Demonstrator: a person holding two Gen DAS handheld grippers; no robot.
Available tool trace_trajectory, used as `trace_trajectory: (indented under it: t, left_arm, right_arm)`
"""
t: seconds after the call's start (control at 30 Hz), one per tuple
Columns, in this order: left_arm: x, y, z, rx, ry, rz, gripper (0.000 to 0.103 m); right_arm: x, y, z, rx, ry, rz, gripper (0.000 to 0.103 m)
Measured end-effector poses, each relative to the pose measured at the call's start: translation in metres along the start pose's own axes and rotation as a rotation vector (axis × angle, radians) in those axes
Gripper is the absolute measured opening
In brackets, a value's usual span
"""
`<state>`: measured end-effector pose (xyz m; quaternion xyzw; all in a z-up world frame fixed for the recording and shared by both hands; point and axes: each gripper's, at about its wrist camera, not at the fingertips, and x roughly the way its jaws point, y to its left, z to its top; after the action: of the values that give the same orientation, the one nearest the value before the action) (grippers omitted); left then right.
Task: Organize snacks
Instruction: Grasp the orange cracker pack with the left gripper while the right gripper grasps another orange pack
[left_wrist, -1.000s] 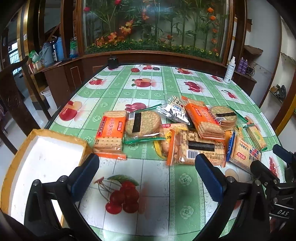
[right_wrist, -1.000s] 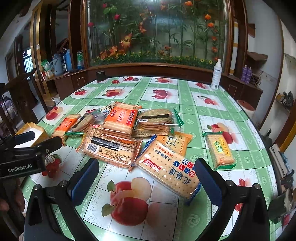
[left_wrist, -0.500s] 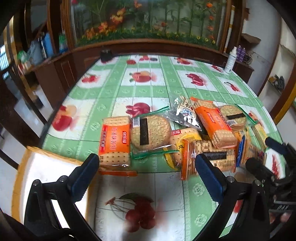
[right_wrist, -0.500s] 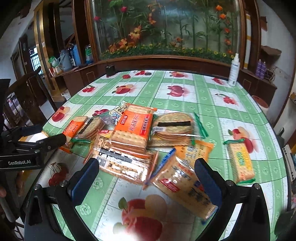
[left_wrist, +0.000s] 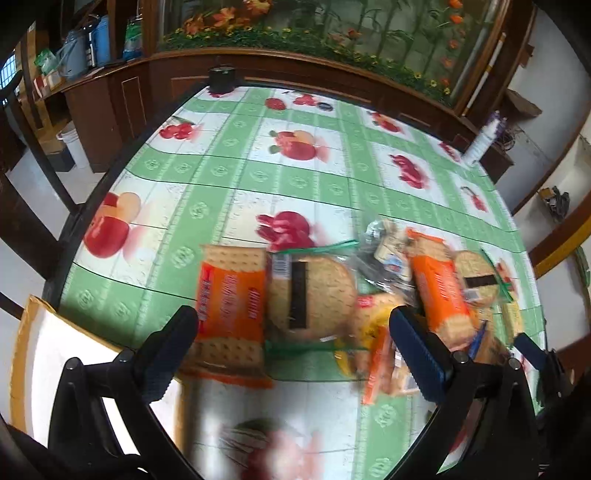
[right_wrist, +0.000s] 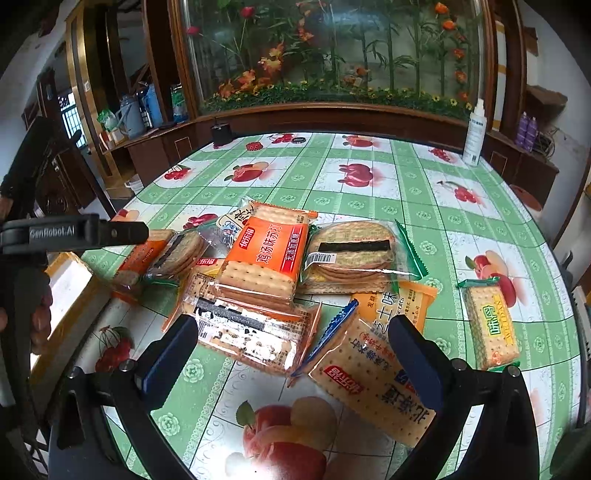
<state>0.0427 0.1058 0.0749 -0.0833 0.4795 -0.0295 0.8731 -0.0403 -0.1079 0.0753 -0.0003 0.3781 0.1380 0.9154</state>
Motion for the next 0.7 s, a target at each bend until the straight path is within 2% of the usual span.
trace_trajectory:
  t: [0.17, 0.37, 0.57, 0.63, 0.7]
  left_arm:
    - [0.026, 0.019, 0.005, -0.01, 0.074, 0.073, 0.103]
    - [0.043, 0.033, 0.004, -0.021, 0.115, 0.085, 0.103]
    - [0.054, 0.037, 0.005, -0.043, 0.16, 0.075, 0.094]
    - [0.058, 0.037, 0.005, -0.036, 0.17, 0.079, 0.094]
    - [0.058, 0.039, 0.006, -0.026, 0.167, 0.089, 0.087]
  right_arm:
    - [0.004, 0.001, -0.001, 0.007, 0.008, 0.014, 0.102]
    - [0.007, 0.001, -0.001, 0.017, 0.02, 0.04, 0.102]
    - [0.018, 0.009, 0.009, 0.004, 0.045, 0.052, 0.101]
    - [0.024, 0.014, 0.014, -0.01, 0.061, 0.046, 0.097]
    - [0.029, 0.016, 0.018, -0.014, 0.072, 0.052, 0.096]
